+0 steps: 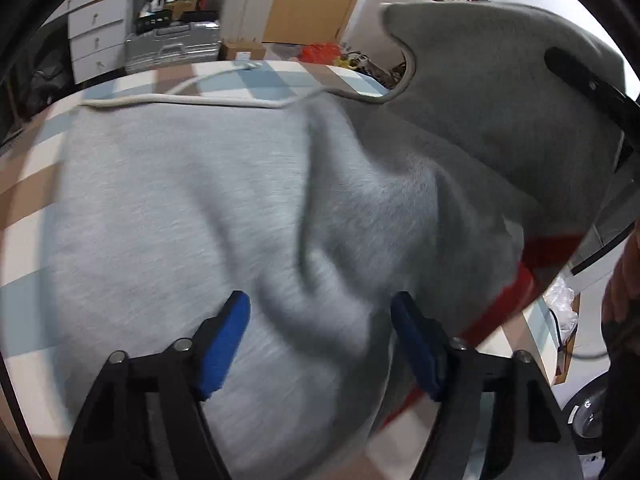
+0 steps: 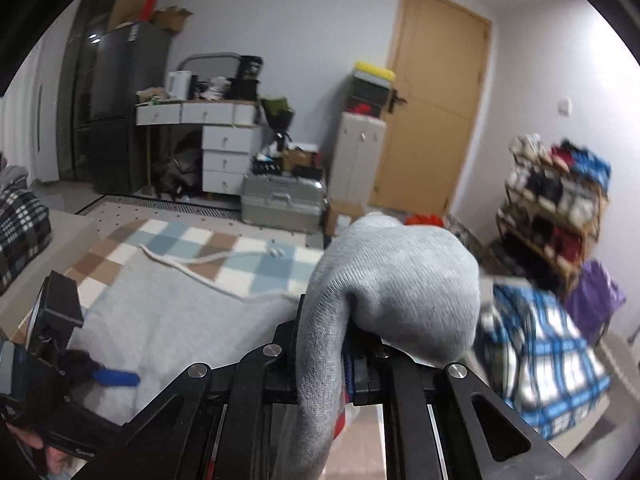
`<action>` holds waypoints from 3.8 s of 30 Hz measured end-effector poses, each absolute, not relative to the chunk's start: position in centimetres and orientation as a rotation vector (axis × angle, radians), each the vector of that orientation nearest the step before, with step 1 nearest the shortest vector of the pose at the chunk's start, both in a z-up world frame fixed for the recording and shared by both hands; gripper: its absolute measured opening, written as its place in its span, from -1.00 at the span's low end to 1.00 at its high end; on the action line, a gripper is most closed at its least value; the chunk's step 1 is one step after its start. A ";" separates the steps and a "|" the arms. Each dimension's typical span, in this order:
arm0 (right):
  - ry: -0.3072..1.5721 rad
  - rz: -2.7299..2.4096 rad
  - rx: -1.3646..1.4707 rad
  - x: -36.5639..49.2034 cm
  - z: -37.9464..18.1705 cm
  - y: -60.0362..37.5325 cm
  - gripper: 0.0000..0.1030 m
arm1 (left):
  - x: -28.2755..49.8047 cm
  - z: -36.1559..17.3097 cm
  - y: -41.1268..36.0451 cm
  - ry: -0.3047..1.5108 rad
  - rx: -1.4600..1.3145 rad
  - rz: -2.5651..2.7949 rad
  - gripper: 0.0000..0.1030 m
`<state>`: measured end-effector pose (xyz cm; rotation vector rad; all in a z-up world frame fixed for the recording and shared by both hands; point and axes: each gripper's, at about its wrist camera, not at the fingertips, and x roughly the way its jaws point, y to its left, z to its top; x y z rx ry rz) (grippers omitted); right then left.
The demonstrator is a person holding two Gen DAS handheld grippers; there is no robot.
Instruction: Fold large clothes
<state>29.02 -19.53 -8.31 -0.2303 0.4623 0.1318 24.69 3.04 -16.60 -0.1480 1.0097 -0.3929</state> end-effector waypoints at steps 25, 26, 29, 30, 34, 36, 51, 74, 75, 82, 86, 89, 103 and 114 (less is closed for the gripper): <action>0.554 0.148 -0.153 27.9 -10.1 -17.6 -0.77 | 24.5 -15.3 6.9 1.040 -0.427 -0.581 0.33; 0.562 0.126 -0.062 27.8 -10.2 -20.0 -0.77 | 24.6 -15.2 6.0 1.048 -0.411 -0.583 0.33; 0.574 0.053 0.185 27.2 -11.1 -27.1 -0.77 | 25.7 -15.4 3.4 1.087 -0.379 -0.594 0.33; 0.582 0.017 0.275 26.7 -12.0 -30.2 -0.77 | 26.5 -15.6 2.7 1.103 -0.367 -0.594 0.33; 0.690 -0.029 0.429 25.7 -15.8 -36.0 -0.77 | 29.2 -15.8 0.2 1.132 -0.299 -0.551 0.33; 0.768 -0.016 0.399 25.5 -17.6 -36.4 -0.76 | 30.0 -15.7 -0.2 1.122 -0.261 -0.512 0.33; 0.669 0.187 -0.321 24.6 -12.6 -31.6 0.81 | 27.5 -17.5 0.2 1.068 -0.124 -0.445 0.44; 0.991 0.003 0.217 38.6 -14.0 -43.5 0.28 | 27.2 -18.3 -0.2 1.058 -0.091 -0.400 0.75; 0.981 0.027 0.218 37.1 -13.5 -43.6 0.42 | 27.2 -18.3 -0.2 1.057 -0.087 -0.398 0.75; 0.859 0.187 0.433 26.6 -13.1 -44.1 0.94 | 26.1 -18.2 -0.8 1.042 0.007 -0.375 0.75; 0.941 0.281 0.679 23.9 -17.9 -42.9 0.94 | 26.1 -18.6 -0.7 1.033 0.034 -0.383 0.75; 1.006 0.304 0.825 25.1 -21.3 -42.2 0.94 | 26.3 -18.6 -0.6 1.040 0.025 -0.384 0.75; 0.996 0.134 0.856 32.0 -23.3 -39.9 1.00 | 26.2 -18.6 -0.6 1.045 0.012 -0.398 0.75; 0.796 0.073 0.698 30.0 -21.5 -39.6 -0.68 | 26.5 -18.5 -0.1 1.056 -0.022 -0.397 0.75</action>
